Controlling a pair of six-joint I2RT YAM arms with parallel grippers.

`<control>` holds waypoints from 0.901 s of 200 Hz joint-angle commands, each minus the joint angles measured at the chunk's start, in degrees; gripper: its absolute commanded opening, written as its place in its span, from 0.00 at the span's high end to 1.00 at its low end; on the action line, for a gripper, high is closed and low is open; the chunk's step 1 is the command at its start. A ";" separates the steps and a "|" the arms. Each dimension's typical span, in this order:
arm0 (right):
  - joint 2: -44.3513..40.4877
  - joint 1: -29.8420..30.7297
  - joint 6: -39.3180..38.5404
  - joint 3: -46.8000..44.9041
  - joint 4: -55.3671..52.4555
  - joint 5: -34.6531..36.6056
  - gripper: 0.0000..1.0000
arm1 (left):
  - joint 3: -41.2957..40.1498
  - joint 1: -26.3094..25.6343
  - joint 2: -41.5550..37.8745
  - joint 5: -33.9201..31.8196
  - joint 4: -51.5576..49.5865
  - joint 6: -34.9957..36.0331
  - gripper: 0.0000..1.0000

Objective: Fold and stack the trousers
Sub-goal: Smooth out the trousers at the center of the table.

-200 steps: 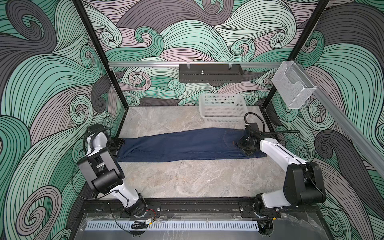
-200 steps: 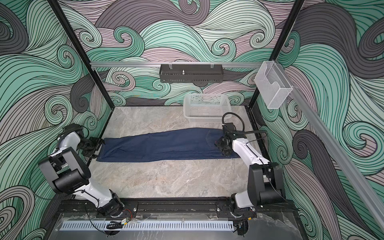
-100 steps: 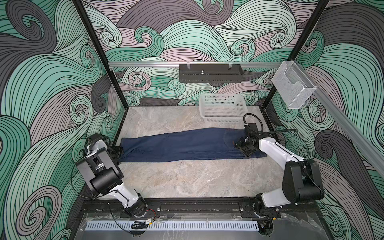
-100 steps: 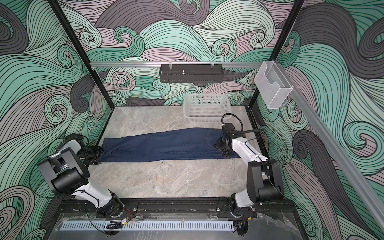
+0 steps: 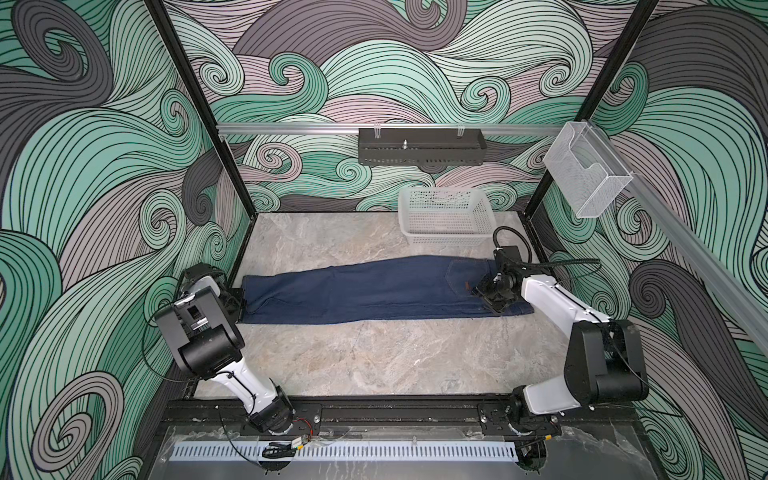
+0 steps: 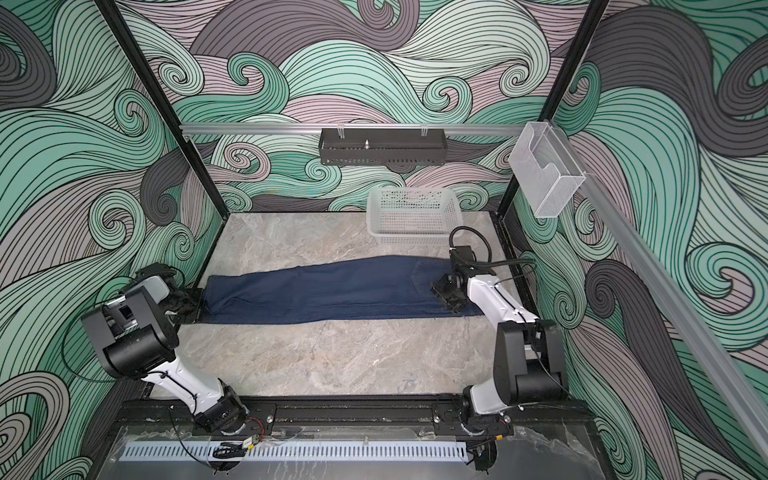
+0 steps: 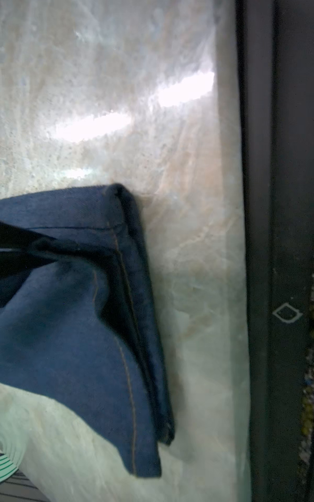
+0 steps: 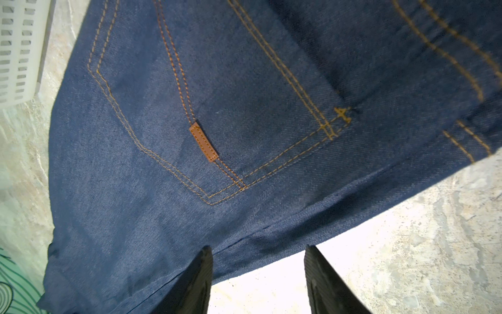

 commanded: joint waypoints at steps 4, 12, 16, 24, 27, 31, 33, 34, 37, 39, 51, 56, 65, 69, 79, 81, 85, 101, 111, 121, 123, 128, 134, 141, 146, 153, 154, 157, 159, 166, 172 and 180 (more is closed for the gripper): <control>-1.33 -2.15 1.14 0.33 -1.07 -2.90 0.41 | 4.24 -0.45 -3.44 -1.30 -0.71 -0.10 1.00; -1.64 -2.85 1.78 0.39 -1.87 -3.66 0.39 | 5.79 -0.43 -3.72 -1.12 -1.76 0.43 1.00; -1.84 -3.17 1.99 0.40 -2.28 -3.98 0.38 | 6.53 -0.47 -3.72 -1.04 -2.38 0.76 1.00; -2.12 -3.56 2.29 0.46 -2.93 -4.25 0.37 | 7.65 -0.43 -3.73 -0.82 -3.06 1.29 1.00; -2.25 -3.70 2.42 0.52 -3.27 -4.27 0.37 | 7.87 -0.49 -3.68 -0.65 -3.12 1.52 1.00; -2.35 -3.83 2.58 0.49 -3.67 -4.18 0.37 | 8.15 -0.44 -3.60 -0.48 -3.26 1.67 1.00; -2.48 -3.89 2.70 0.48 -3.86 -4.08 0.37 | 8.27 -0.45 -3.54 -0.32 -3.25 1.76 1.00; -2.47 -3.88 2.76 0.47 -3.94 -4.04 0.37 | 8.25 -0.49 -3.55 -0.28 -3.27 1.79 1.00; -2.58 -3.95 2.88 0.49 -4.25 -3.89 0.37 | 8.37 -0.44 -3.54 -0.11 -3.27 1.89 1.00; -2.67 -3.96 2.95 0.53 -4.51 -3.75 0.37 | 8.40 -0.43 -3.41 0.05 -3.32 1.97 1.00; -3.13 -4.42 3.53 0.36 -5.67 -2.38 0.38 | 8.40 -0.46 -2.99 0.69 -3.28 2.34 1.00; -3.24 -4.75 3.78 0.22 -5.79 -1.78 0.38 | 8.32 -0.48 -2.92 0.94 -3.28 2.34 1.00; -3.40 -5.52 4.26 -0.07 -6.01 -0.84 0.39 | 7.99 -0.50 -2.75 1.37 -2.95 2.34 1.00; -3.36 -6.11 4.43 -0.19 -6.04 -0.33 0.40 | 7.82 -0.48 -2.75 1.59 -2.76 2.41 1.00; -2.98 -7.49 4.57 -0.23 -6.04 0.61 0.41 | 7.61 -0.43 -2.67 1.88 -2.62 2.43 1.00; -2.88 -7.86 4.58 -0.16 -5.97 0.69 0.42 | 7.55 -0.47 -2.67 1.94 -2.59 2.43 1.00; -2.47 -8.56 4.51 0.02 -6.02 0.98 0.42 | 7.51 -0.44 -2.58 2.04 -2.64 2.51 1.00; -0.30 -10.98 4.05 0.85 -6.02 1.14 0.43 | 7.56 -0.45 -2.65 2.35 -2.53 2.53 1.00; 1.45 -12.58 3.92 1.25 -5.82 0.63 0.44 | 7.69 -0.43 -2.72 2.45 -2.58 2.52 1.00; 3.24 -13.98 3.80 1.46 -5.79 -0.32 0.44 | 7.84 -0.44 -2.76 2.58 -2.61 2.52 1.00; 3.56 -14.25 3.79 1.52 -5.73 -0.46 0.44 | 7.87 -0.43 -2.74 2.57 -2.65 2.59 1.00; 4.33 -14.80 3.58 1.62 -5.49 -0.71 0.44 | 7.95 -0.51 -2.70 2.57 -2.73 2.61 1.00; 5.04 -15.39 3.45 1.54 -4.96 -1.03 0.44 | 8.04 -0.46 -2.68 2.57 -2.80 2.69 1.00; 5.93 -16.04 3.40 1.34 -4.26 -1.50 0.44 | 8.05 -0.51 -2.75 2.55 -2.84 2.82 1.00; 6.39 -16.45 3.44 1.21 -3.61 -1.58 0.45 | 8.01 -0.47 -2.67 2.54 -2.83 2.87 1.00; 6.93 -17.06 3.44 0.99 -2.76 -1.52 0.45 | 8.08 -0.45 -2.74 2.56 -2.88 2.91 1.00; 7.02 -17.15 3.44 0.94 -2.64 -1.48 0.45 | 8.06 -0.48 -2.75 2.57 -2.90 2.89 1.00; 7.21 -17.38 3.48 0.88 -2.28 -1.38 0.46 | 8.06 -0.45 -2.74 2.57 -2.92 2.95 1.00; 7.32 -17.52 3.52 0.84 -2.07 -1.32 0.46 | 8.05 -0.43 -2.71 2.57 -2.88 2.96 1.00; 7.88 -18.03 3.59 0.72 -1.37 -1.20 0.48 | 8.05 -0.51 -2.80 2.52 -2.84 2.96 1.00; 8.35 -18.49 3.57 0.84 -0.88 -1.31 0.50 | 8.05 -0.51 -2.77 2.48 -2.88 2.96 1.00; 8.89 -19.04 3.49 1.35 -0.58 -1.40 0.52 | 8.05 -0.44 -2.68 2.57 -2.83 2.96 1.00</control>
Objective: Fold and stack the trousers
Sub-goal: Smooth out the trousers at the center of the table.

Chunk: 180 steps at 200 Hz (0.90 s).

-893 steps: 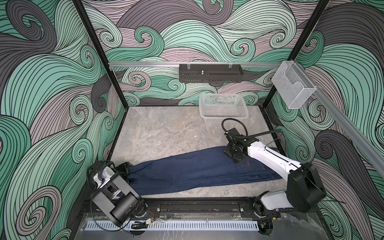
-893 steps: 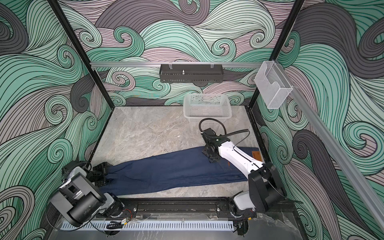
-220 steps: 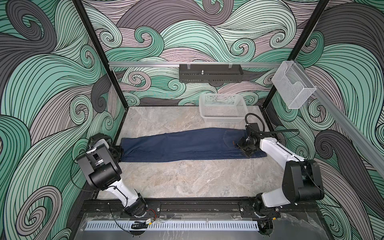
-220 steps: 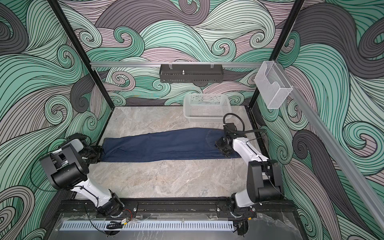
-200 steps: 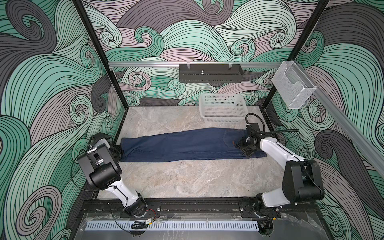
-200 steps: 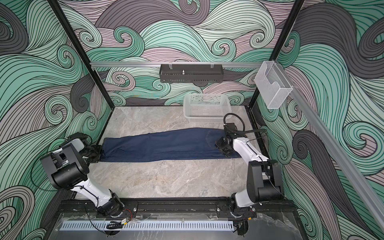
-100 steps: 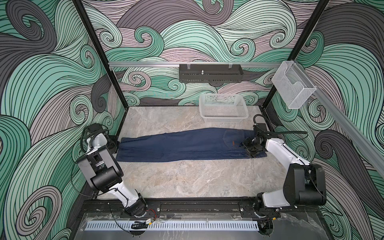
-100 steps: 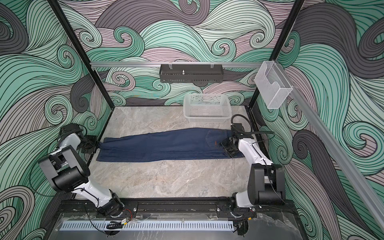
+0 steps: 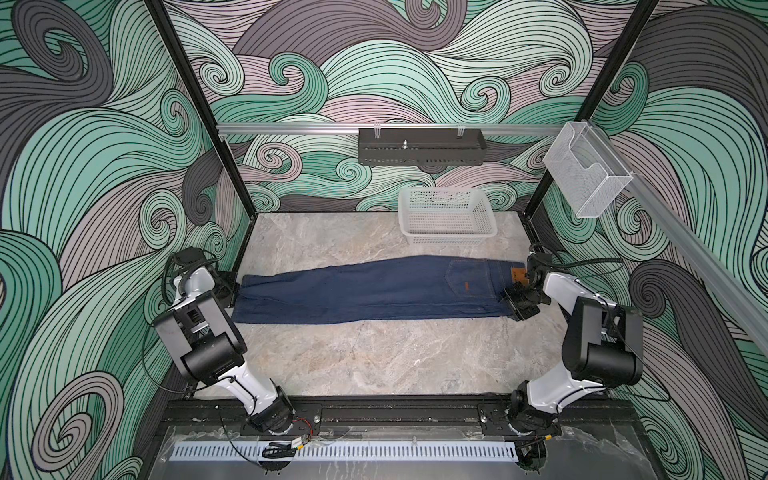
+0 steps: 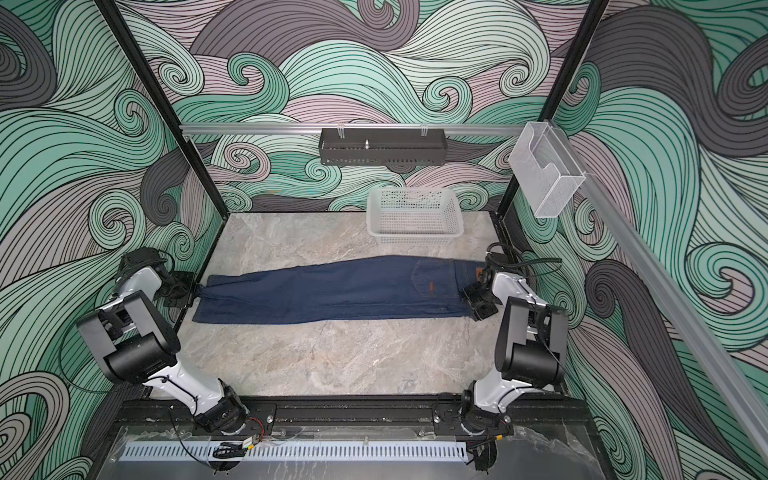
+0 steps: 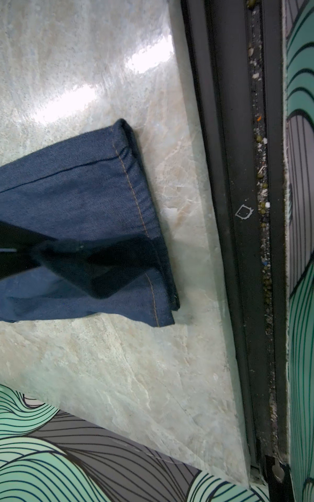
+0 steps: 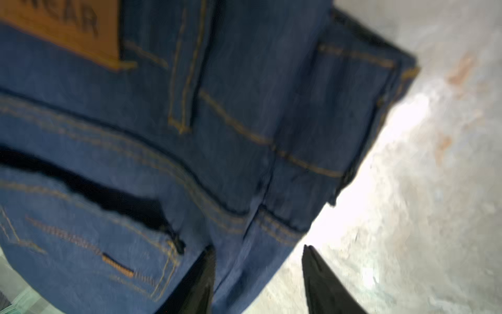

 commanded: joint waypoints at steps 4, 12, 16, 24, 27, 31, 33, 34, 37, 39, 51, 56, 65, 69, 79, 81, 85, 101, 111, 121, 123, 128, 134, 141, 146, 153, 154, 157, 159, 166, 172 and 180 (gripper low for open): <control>1.27 -1.60 -0.21 0.92 1.96 -0.08 0.53 | 0.82 -0.06 -0.32 0.31 -1.37 0.88 1.00; 1.51 -1.99 -0.40 1.36 1.94 -0.02 0.53 | 0.86 -0.11 -0.34 0.23 -1.41 0.88 1.00; 1.50 -2.20 -0.41 1.59 1.88 -0.12 0.54 | 0.83 -0.10 -0.39 0.29 -1.37 0.88 1.00; 1.26 -2.51 -0.41 1.97 1.92 -0.66 0.53 | 0.86 -0.08 -0.42 0.23 -1.42 0.88 1.00; 1.25 -2.69 -0.41 2.16 1.90 -0.83 0.53 | 0.94 -0.13 -0.36 0.23 -1.42 0.88 1.00; 1.04 -2.74 -0.36 2.30 1.74 -0.90 0.53 | 0.95 -0.07 -0.37 0.19 -1.50 0.84 1.00; 0.93 -2.79 -0.29 2.33 1.68 -1.02 0.53 | 0.95 -0.06 -0.36 0.16 -1.46 0.87 1.00; 0.92 -2.84 -0.26 2.38 1.67 -1.04 0.53 | 0.95 -0.06 -0.36 0.15 -1.44 0.88 1.00; 0.83 -2.92 -0.11 2.43 1.66 -1.12 0.52 | 0.95 -0.12 -0.32 0.14 -1.49 0.88 1.00; 0.75 -2.97 -0.03 2.50 1.60 -1.27 0.52 | 0.95 -0.10 -0.39 0.14 -1.50 0.88 1.00; 0.25 -3.25 0.33 2.93 1.18 -2.68 0.50 | 0.94 -0.10 -0.35 0.14 -1.48 0.88 1.00; -0.04 -3.25 0.51 3.04 0.84 -2.78 0.50 | 0.93 -0.06 -0.34 0.08 -1.51 0.80 1.00; -0.48 -3.25 0.97 3.13 0.70 -2.77 0.50 | 0.95 -0.11 -0.37 0.06 -1.52 0.79 1.00; -0.59 -3.25 1.08 3.08 0.69 -2.59 0.50 | 0.90 -0.09 -0.37 -0.03 -1.55 0.84 1.00; -0.39 -3.23 1.17 3.14 0.77 -2.01 0.50 | 0.85 -0.10 -0.38 -0.03 -1.51 0.71 1.00; -0.34 -3.33 1.17 3.18 0.67 -1.93 0.51 | 0.81 -0.07 -0.36 -0.03 -1.48 0.71 1.00; -0.14 -3.33 1.22 3.28 0.77 -1.81 0.51 | 0.82 -0.06 -0.40 -0.01 -1.55 0.71 1.00; 1.32 -3.42 1.43 3.48 0.81 -1.94 0.52 | 0.90 -0.12 -0.36 -0.03 -1.59 0.72 1.00; 1.98 -3.42 1.76 3.49 1.28 -1.94 0.54 | 0.95 -0.09 -0.37 -0.03 -1.56 0.71 1.00; 2.48 -3.42 2.09 3.49 1.85 -1.92 0.57 | 1.03 -0.08 -0.38 -0.03 -1.58 0.71 1.00; 2.61 -3.42 2.13 3.58 1.95 -1.87 0.58 | 1.04 -0.11 -0.32 -0.03 -1.57 0.71 1.00; 2.84 -3.42 2.23 3.79 2.06 -1.93 0.59 | 0.99 -0.10 -0.33 -0.01 -1.57 0.71 1.00; 3.01 -3.42 2.40 4.02 2.10 -2.10 0.60 | 1.07 -0.10 -0.28 -0.01 -1.59 0.71 1.00; 3.26 -3.42 2.48 4.34 2.18 -2.24 0.62 | 1.14 -0.07 -0.22 -0.03 -1.59 0.71 1.00; 3.33 -3.42 2.54 4.54 2.22 -2.17 0.64 | 1.20 -0.12 -0.12 -0.02 -1.53 0.71 1.00; 3.53 -3.42 2.67 4.76 2.24 -1.81 0.65 | 1.15 -0.10 -0.09 0.07 -1.59 0.71 1.00; 3.58 -3.42 2.67 4.79 2.22 -1.74 0.66 | 1.14 -0.08 -0.09 0.06 -1.59 0.71 1.00; 3.67 -3.42 2.68 4.88 2.26 -1.64 0.66 | 1.19 -0.08 -0.01 0.06 -1.59 0.75 1.00; 3.88 -3.42 2.74 4.98 2.21 -1.60 0.67 | 1.21 -0.06 0.02 0.06 -1.59 0.72 1.00; 4.37 -3.48 2.68 5.29 2.27 -1.46 0.69 | 1.17 -0.10 0.04 -0.03 -1.55 0.71 1.00; 4.90 -3.51 2.70 5.46 2.30 -1.49 0.71 | 1.12 -0.11 0.02 0.07 -1.48 0.61 1.00; 5.57 -3.48 2.74 5.60 2.40 -1.60 0.74 | 1.12 -0.13 0.11 0.11 -1.38 0.62 1.00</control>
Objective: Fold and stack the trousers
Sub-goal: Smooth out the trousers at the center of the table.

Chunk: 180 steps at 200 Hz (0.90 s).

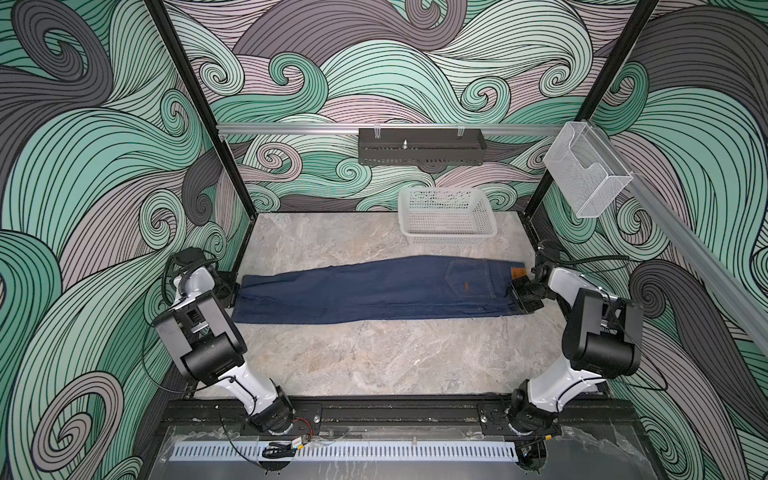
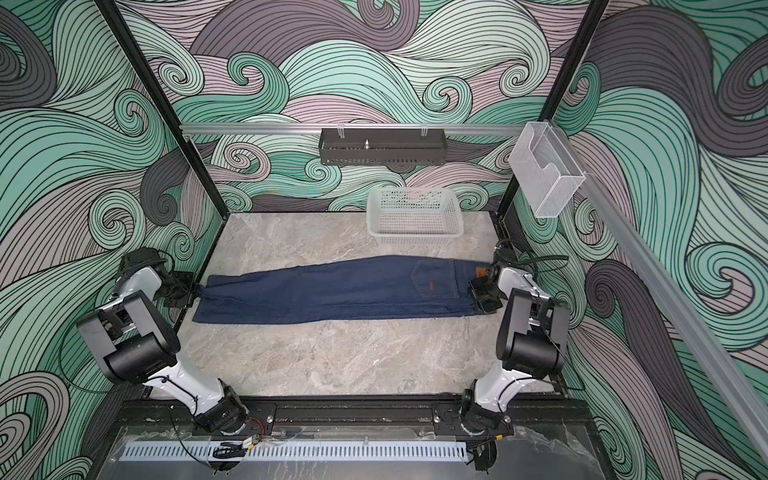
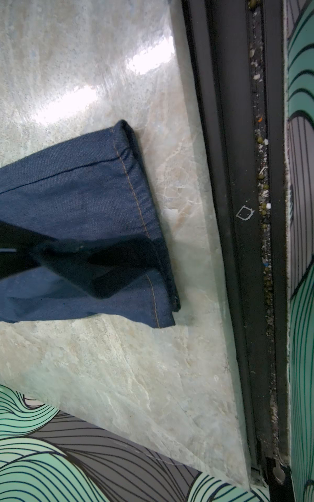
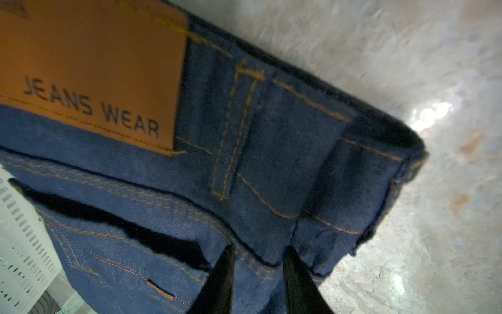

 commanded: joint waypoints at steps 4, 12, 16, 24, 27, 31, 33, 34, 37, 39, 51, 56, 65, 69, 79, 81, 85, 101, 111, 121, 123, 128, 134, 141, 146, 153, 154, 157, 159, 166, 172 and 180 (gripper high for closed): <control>1.91 -0.35 0.83 1.40 0.10 0.20 0.75 | 1.10 -0.12 0.10 0.14 -1.15 0.54 1.00; 2.33 -0.39 0.99 1.21 0.52 0.09 0.81 | 1.12 -0.09 0.17 0.24 -1.10 0.53 1.00; 2.40 -0.39 1.09 1.16 0.73 -0.17 0.85 | 1.12 -0.11 0.20 0.33 -1.00 0.57 1.00; 2.33 -0.38 1.40 0.97 1.33 -0.70 0.96 | 1.31 -0.14 0.26 0.40 -1.04 0.53 1.00; 2.20 -0.39 1.52 0.96 1.46 -0.96 0.99 | 1.42 -0.11 0.33 0.45 -1.03 0.46 1.00; 2.00 -0.39 1.68 1.03 1.79 -1.14 1.00 | 1.62 -0.12 0.39 0.65 -0.91 0.38 1.00; 1.85 -0.39 1.82 1.04 1.82 -1.39 1.00 | 1.75 -0.09 0.47 0.78 -0.88 0.29 1.00; 1.82 -0.39 1.85 1.13 1.91 -1.40 1.00 | 1.83 -0.08 0.54 0.86 -0.79 0.28 1.00; 1.62 -0.36 2.00 1.28 2.02 -1.56 1.00 | 2.14 -0.06 0.65 1.13 -0.68 0.19 1.00; 1.45 -0.38 2.12 1.41 2.03 -1.67 1.00 | 2.28 -0.12 0.75 1.34 -0.60 0.12 1.00; 0.61 -0.39 2.71 3.12 1.52 -1.92 1.00 | 4.12 -0.11 1.63 2.75 -0.28 -0.23 1.00; 0.33 -0.39 2.96 4.23 1.07 -2.11 1.00 | 5.27 -0.06 2.09 3.35 -0.19 -0.41 1.00; 0.03 -0.37 3.48 6.69 0.15 -2.42 1.00 | 7.99 -0.10 3.05 4.62 0.08 -0.72 1.00; -0.08 -0.38 3.69 7.81 -0.30 -2.54 1.00 | 9.42 -0.19 3.54 5.04 0.06 -0.88 1.00; -0.05 -0.39 4.39 10.72 -1.23 -3.13 1.00 | 13.87 -0.31 5.11 5.97 -0.53 -1.22 1.00; -0.05 -0.43 4.56 11.44 -1.40 -3.30 1.00 | 14.97 -0.43 5.47 6.19 -0.74 -1.29 1.00; 0.03 -0.51 4.76 12.76 -1.85 -3.63 1.00 | 17.22 -0.55 6.13 6.56 -1.29 -1.31 1.00; 0.17 -0.46 5.61 17.35 -3.61 -4.77 1.00 | 26.28 -0.93 9.16 8.10 -3.55 -1.38 1.00; 0.01 -0.46 5.88 19.19 -4.36 -5.18 1.00 | 31.00 -1.05 10.57 8.97 -4.58 -1.27 1.00; -0.39 -0.52 5.85 19.62 -4.80 -5.32 1.00 | 33.85 -1.02 11.32 9.74 -5.14 -0.88 1.00; -0.57 -0.51 5.85 19.56 -4.88 -5.27 1.00 | 34.18 -1.02 11.33 9.79 -5.32 -0.77 1.00; -0.82 -0.58 5.62 19.06 -4.91 -5.22 1.00 | 34.58 -1.02 11.39 9.75 -5.82 -0.24 1.00; -1.22 -0.54 5.33 18.21 -4.87 -5.11 1.00 | 34.22 -1.04 11.22 9.37 -6.13 0.37 1.00; -1.60 -0.53 5.02 16.74 -4.79 -5.04 1.00 | 32.37 -0.94 10.58 9.07 -5.90 0.98 1.00; -1.88 -0.56 4.68 15.59 -4.85 -5.02 1.00 | 30.29 -0.80 9.91 9.03 -5.16 1.29 1.00; -2.17 -0.61 4.16 13.89 -4.81 -4.91 1.00 | 26.31 -0.47 8.91 9.02 -3.97 1.45 1.00; -2.21 -0.63 4.08 13.62 -4.88 -4.92 1.00 | 25.80 -0.35 8.80 9.02 -3.70 1.43 1.00; -2.25 -0.69 3.83 12.89 -4.78 -4.93 1.00 | 23.76 -0.18 8.40 9.14 -3.05 1.37 1.00; -2.31 -0.68 3.65 12.32 -4.70 -5.09 1.00 | 22.67 0.02 7.99 9.21 -2.58 1.33 1.00; -2.57 -0.92 3.31 10.28 -4.23 -5.12 1.00 | 18.06 0.87 6.81 9.60 -1.00 1.01 1.00; -2.91 -1.15 2.93 8.53 -3.76 -5.18 1.00 | 14.15 1.76 5.82 9.78 0.39 0.67 1.00; -3.50 -1.40 2.45 6.32 -3.36 -5.01 1.00 | 9.21 3.00 4.47 9.85 2.30 0.37 1.00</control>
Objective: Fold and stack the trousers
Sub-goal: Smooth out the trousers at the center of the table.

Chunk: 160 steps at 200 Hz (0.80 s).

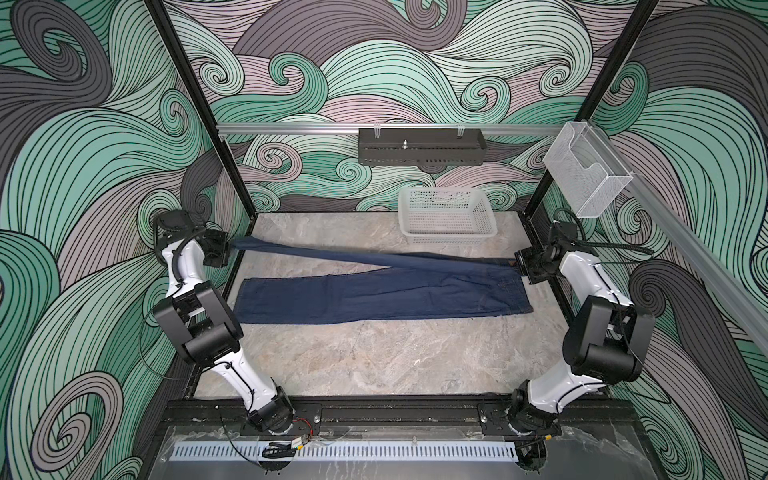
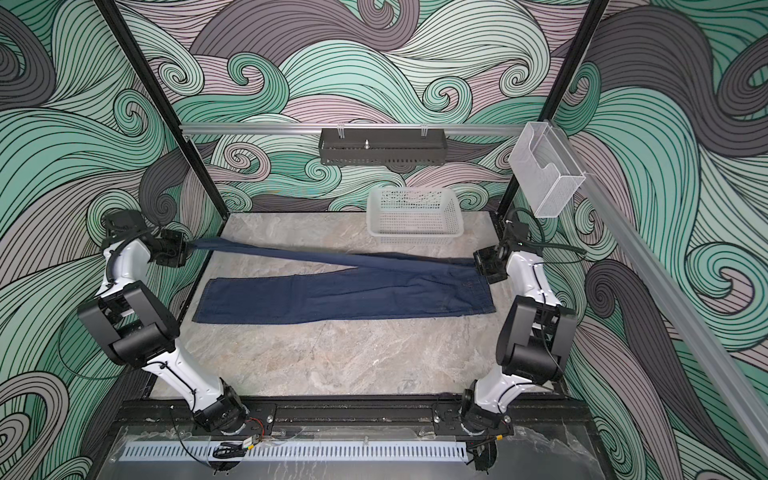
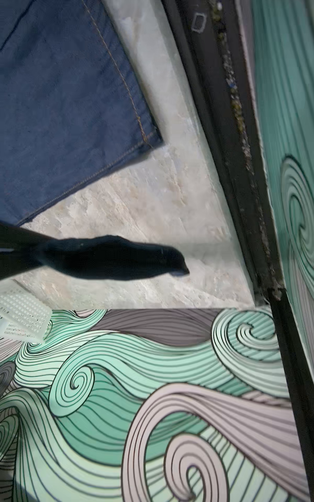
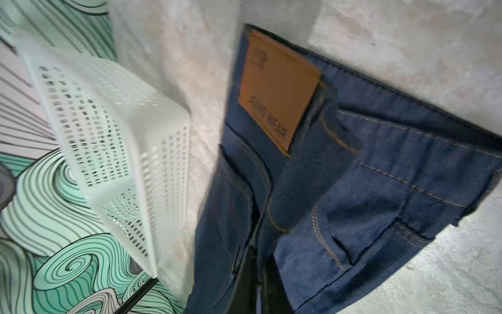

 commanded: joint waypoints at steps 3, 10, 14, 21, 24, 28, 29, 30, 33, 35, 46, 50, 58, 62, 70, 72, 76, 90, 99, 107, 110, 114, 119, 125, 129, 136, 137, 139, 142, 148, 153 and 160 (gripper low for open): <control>-1.14 -1.23 -1.93 -6.55 -0.88 1.45 1.00 | -12.91 4.69 -2.96 -1.79 3.89 0.07 1.00; -1.72 -1.46 -2.52 -8.12 -0.63 1.84 1.00 | -16.33 5.81 -4.05 -2.09 5.11 -0.02 1.00; -1.98 -1.64 -2.74 -8.80 -0.46 2.15 1.00 | -17.91 6.43 -4.59 -2.23 5.53 0.05 1.00; -2.33 -1.93 -3.28 -10.07 -0.37 2.47 1.00 | -20.11 7.42 -5.23 -2.53 5.91 0.20 1.00; -2.42 -2.01 -3.51 -10.47 -0.34 2.52 1.00 | -20.81 7.93 -5.46 -2.60 6.00 0.32 1.00; -2.57 -2.20 -3.78 -11.22 -0.23 2.67 1.00 | -21.71 8.43 -5.72 -2.67 6.07 0.47 1.00; -2.53 -2.18 -3.85 -11.35 -0.20 2.69 1.00 | -21.91 8.55 -5.83 -2.64 6.10 0.54 1.00; -2.52 -2.26 -3.88 -11.50 -0.14 2.70 1.00 | -22.05 8.69 -5.84 -2.62 6.16 0.57 1.00; -2.58 -2.40 -4.12 -11.82 -0.16 2.72 1.00 | -22.45 9.03 -5.95 -2.61 6.21 0.66 1.00; -2.58 -2.42 -4.21 -12.02 -0.12 2.77 1.00 | -22.63 9.19 -5.95 -2.61 6.29 0.72 1.00; -2.59 -2.85 -4.35 -13.01 0.13 2.56 1.00 | -22.80 9.79 -5.83 -2.16 6.25 1.02 1.00; -2.59 -3.07 -4.35 -13.16 0.21 2.41 1.00 | -22.43 9.88 -5.73 -1.93 6.11 1.12 1.00; -2.59 -3.17 -4.27 -13.06 0.24 2.12 1.00 | -21.29 9.89 -5.22 -1.62 5.22 1.23 1.00; -2.67 -3.26 -4.20 -12.76 0.27 2.11 1.00 | -20.28 9.82 -5.00 -1.41 4.90 1.20 1.00; -2.99 -3.24 -3.82 -11.95 0.06 1.76 1.00 | -18.48 9.75 -4.64 -0.79 4.45 1.06 1.00; -3.04 -3.29 -3.76 -11.64 0.03 1.74 1.00 | -18.01 9.72 -4.56 -0.66 4.35 1.04 1.00; -3.22 -3.28 -3.46 -11.04 -0.17 1.58 1.00 | -16.84 9.63 -4.39 -0.40 4.03 0.96 1.00; -3.62 -3.28 -3.07 -7.57 -1.79 1.19 1.00 | -11.39 9.00 -3.56 0.31 1.79 1.07 1.00; -3.79 -3.30 -2.98 -5.07 -2.98 1.12 1.00 | -7.58 8.60 -2.99 0.74 -0.19 1.34 1.00; -4.13 -3.37 -2.84 -3.39 -3.68 1.04 1.00 | -4.72 8.40 -2.64 1.10 -1.55 1.39 1.00; -4.30 -3.43 -2.70 -2.93 -3.88 0.96 1.00 | -3.84 8.40 -2.62 1.35 -1.78 1.34 1.00; -4.60 -3.47 -2.68 -2.41 -4.11 0.87 1.00 | -2.87 8.40 -2.69 1.54 -2.19 1.30 1.00; -4.96 -3.48 -2.67 -1.82 -4.47 0.78 1.00 | -1.97 8.40 -2.76 1.85 -2.69 1.22 1.00; -5.49 -3.56 -2.77 -1.60 -4.91 0.89 1.00 | -1.33 8.40 -3.03 2.04 -3.20 1.33 1.00; -5.84 -3.59 -2.96 -1.67 -5.05 0.94 1.00 | -1.18 8.47 -3.35 2.05 -3.53 1.49 1.00; -6.56 -3.89 -3.20 -2.40 -5.30 1.11 1.00 | -1.61 8.73 -4.09 1.82 -4.28 1.98 1.00; -6.68 -3.86 -3.20 -2.54 -5.28 1.11 1.00 | -1.75 8.74 -4.18 1.76 -4.30 2.08 1.00; -6.88 -3.93 -3.27 -2.87 -5.33 1.18 1.00 | -2.16 8.79 -4.51 1.60 -4.43 2.20 1.00; -7.21 -4.08 -3.39 -3.48 -5.23 1.35 1.00 | -2.93 8.95 -4.92 1.45 -4.51 2.40 1.00; -7.73 -4.37 -3.74 -4.80 -5.22 1.49 1.00 | -4.67 9.30 -6.01 0.80 -4.28 2.76 1.00; -8.00 -4.64 -3.97 -6.03 -5.21 1.76 1.00 | -6.76 9.64 -6.86 0.50 -3.69 2.95 1.00; -8.20 -5.14 -4.37 -7.99 -4.79 1.76 1.00 | -10.27 10.29 -8.16 0.30 -2.38 3.08 1.00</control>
